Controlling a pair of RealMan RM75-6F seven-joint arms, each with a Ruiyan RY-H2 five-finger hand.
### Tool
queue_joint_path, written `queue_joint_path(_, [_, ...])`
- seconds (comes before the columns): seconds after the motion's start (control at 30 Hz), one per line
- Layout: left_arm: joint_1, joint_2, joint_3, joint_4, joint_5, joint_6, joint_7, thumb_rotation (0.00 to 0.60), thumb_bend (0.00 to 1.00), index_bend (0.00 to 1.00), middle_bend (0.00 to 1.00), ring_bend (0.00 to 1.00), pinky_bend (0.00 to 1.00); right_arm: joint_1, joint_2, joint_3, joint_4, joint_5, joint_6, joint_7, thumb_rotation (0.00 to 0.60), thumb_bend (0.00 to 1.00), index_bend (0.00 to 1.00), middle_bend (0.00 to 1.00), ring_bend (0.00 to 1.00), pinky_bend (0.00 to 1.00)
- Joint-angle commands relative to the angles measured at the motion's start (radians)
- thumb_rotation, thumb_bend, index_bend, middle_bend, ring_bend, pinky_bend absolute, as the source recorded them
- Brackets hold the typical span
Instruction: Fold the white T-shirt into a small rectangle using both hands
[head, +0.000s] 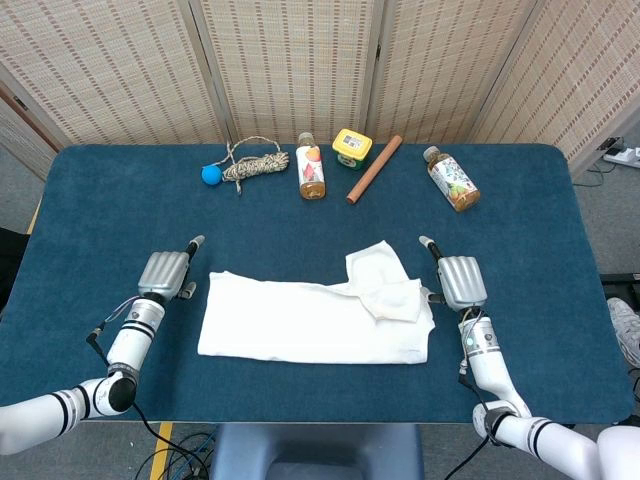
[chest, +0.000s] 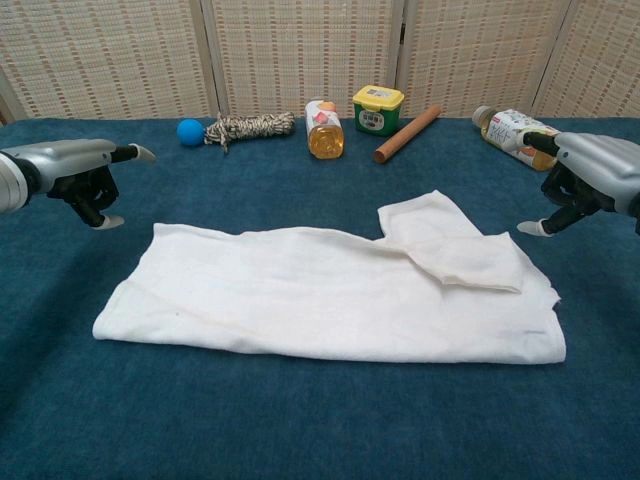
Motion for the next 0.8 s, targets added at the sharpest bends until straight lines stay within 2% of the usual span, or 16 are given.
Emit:
queue_joint_path(0.03, [0.005,0.007,-0.003,-0.009,0.002,0.006,-0.002,0.6,0.39,0.0,0.85,0.82,0.93,0.003,0.015,0.0,-0.027,-0.008,0.009,0.006,0.6,0.18,0.12,0.93,1.0,1.0])
queue_joint_path(0.1, [0.008,0.013,-0.004,-0.018,0.006,0.011,-0.004,0.6,0.39,0.0,0.85,0.82,0.93,-0.004,0.031,-0.014,-0.054,-0.029,0.024,0.022,0.6,0.18,0.12,0.93,1.0,1.0])
queue_joint_path(0.27, [0.018,0.035,-0.008,-0.054,0.018,0.024,-0.01,0.6,0.39,0.0,0.85,0.82,0.93,-0.032,0.12,-0.102,-0.159,-0.113,0.028,0.046,0.6,0.22,0.26,0.93,1.0,1.0])
queue_joint_path(0.43, [0.026,0.058,-0.01,-0.088,0.013,0.017,-0.022,0.6,0.39,0.0,0.85,0.82,0.93,-0.048,0.181,-0.177,-0.213,-0.158,0.001,0.031,0.6,0.25,0.33,0.93,1.0,1.0])
queue_joint_path(0.6, [0.033,0.071,-0.007,-0.103,0.016,0.019,-0.025,0.6,0.39,0.0,0.85,0.82,0.93,-0.045,0.181,-0.207,-0.196,-0.166,-0.031,0.018,0.6,0.29,0.4,0.93,1.0,1.0])
queue_joint_path(0.8, [0.041,0.086,-0.006,-0.116,0.012,0.021,-0.031,0.6,0.39,0.0,0.85,0.82,0.93,-0.03,0.153,-0.213,-0.136,-0.164,-0.063,0.016,0.6,0.33,0.44,0.94,1.0,1.0])
